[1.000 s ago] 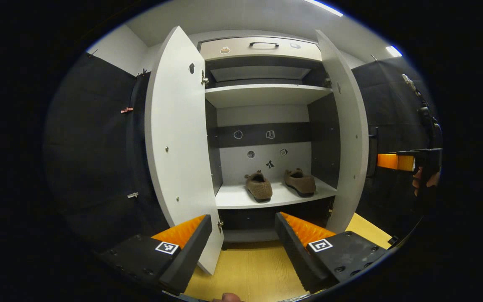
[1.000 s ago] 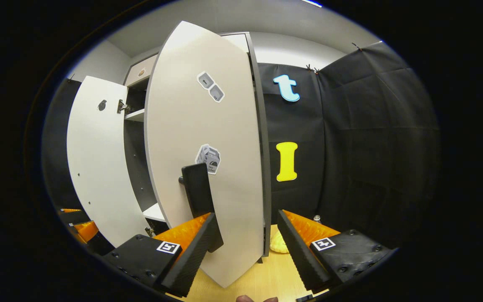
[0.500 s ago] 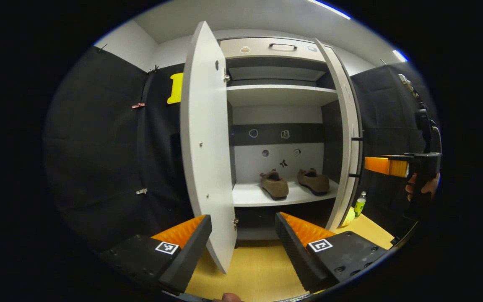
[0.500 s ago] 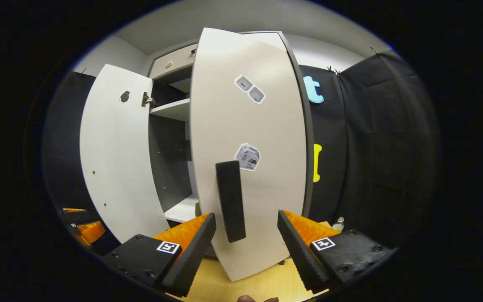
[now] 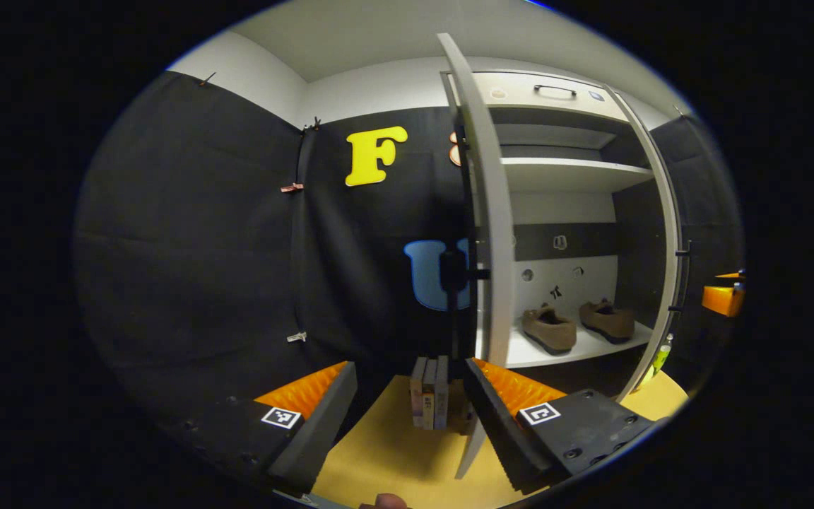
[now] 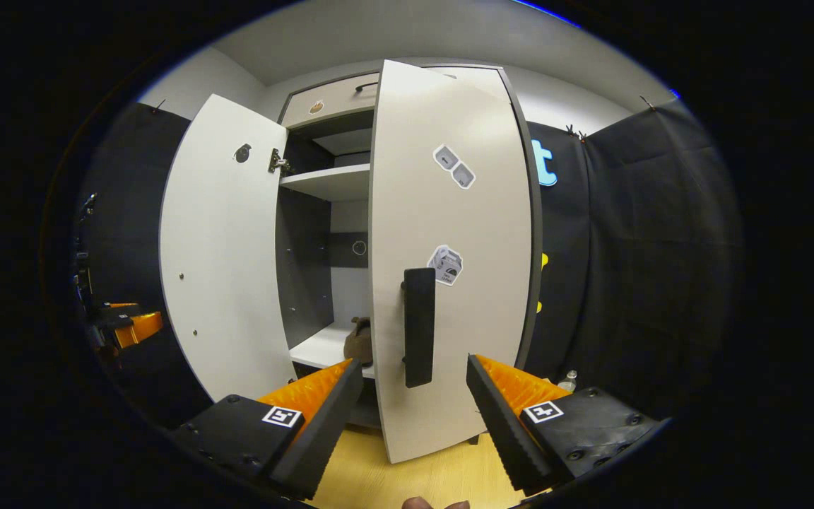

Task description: Grab one shoe with the right hand and put it into the shoe cabinet, grab the other shoe with the left hand and put it into the shoe cabinet; then close the right door with the right hand and the left door with the left hand.

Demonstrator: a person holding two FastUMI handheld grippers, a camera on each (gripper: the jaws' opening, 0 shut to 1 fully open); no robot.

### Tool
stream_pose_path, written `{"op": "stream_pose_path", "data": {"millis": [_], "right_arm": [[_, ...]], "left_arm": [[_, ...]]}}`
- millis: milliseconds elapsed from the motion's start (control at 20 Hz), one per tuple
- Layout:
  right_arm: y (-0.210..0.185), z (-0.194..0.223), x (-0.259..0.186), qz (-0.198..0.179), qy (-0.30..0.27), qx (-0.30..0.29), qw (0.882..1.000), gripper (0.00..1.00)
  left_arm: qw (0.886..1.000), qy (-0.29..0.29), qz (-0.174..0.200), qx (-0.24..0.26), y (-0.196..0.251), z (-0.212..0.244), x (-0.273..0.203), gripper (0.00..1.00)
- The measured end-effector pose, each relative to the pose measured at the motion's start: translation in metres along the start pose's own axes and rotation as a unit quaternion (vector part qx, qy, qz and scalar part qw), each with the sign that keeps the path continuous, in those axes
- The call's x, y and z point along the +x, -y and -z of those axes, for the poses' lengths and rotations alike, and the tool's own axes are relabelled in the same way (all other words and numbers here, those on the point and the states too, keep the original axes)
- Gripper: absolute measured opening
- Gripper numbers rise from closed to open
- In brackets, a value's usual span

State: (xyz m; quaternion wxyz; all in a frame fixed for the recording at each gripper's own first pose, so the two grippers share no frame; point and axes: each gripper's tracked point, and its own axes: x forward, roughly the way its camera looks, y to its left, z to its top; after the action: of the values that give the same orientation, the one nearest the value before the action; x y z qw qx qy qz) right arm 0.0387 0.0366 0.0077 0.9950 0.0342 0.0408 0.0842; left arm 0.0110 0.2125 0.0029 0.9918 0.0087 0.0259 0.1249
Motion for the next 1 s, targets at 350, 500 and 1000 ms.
{"op": "stream_pose_path", "data": {"millis": [350,500,1000], "right_arm": [[0.020,0.002,-0.007,0.022,-0.007,-0.001,1.000,0.98],[0.031,-0.002,-0.007,0.030,-0.008,0.009,0.999,0.98],[0.047,-0.004,-0.004,0.022,-0.007,0.029,0.999,0.98]], "left_arm": [[1.000,-0.008,0.007,-0.003,-0.010,-0.004,0.037,0.96],[1.000,-0.002,0.010,0.000,-0.006,-0.008,0.040,0.93],[0.999,-0.013,0.036,-0.002,0.040,-0.009,0.028,0.92]]}}
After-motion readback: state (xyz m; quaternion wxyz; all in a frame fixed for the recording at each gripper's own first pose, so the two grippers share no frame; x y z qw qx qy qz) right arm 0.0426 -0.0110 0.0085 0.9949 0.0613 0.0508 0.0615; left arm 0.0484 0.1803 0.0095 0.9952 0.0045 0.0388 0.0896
